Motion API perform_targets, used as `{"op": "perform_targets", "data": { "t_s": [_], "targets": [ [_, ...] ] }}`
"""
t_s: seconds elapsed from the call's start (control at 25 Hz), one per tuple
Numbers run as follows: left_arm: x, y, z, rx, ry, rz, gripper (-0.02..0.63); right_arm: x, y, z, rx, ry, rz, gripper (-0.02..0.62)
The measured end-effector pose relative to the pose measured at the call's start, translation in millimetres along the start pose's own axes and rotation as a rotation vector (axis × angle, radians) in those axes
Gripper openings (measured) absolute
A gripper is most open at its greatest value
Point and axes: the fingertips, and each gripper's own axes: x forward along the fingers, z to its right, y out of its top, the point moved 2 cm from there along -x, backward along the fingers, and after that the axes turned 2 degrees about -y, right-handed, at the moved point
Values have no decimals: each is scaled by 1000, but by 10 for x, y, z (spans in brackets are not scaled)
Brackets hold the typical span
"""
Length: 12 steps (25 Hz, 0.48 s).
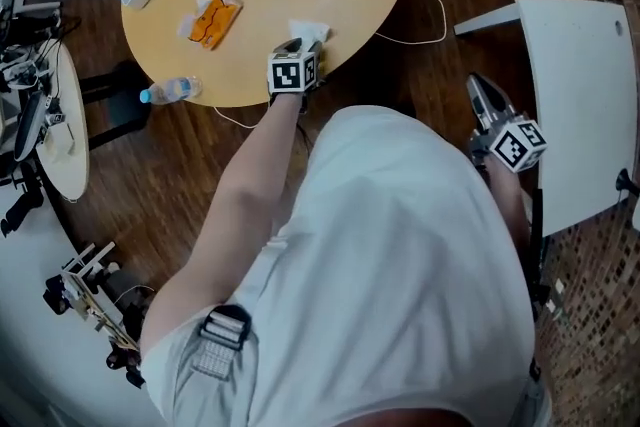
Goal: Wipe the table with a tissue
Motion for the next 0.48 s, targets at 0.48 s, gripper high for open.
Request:
{"op": "perform_targets", "data": {
  "t_s": [0.48],
  "targets": [
    [164,66,-100,40,-81,-28,57,93,-157,-40,56,-126,27,6]
  ]
}}
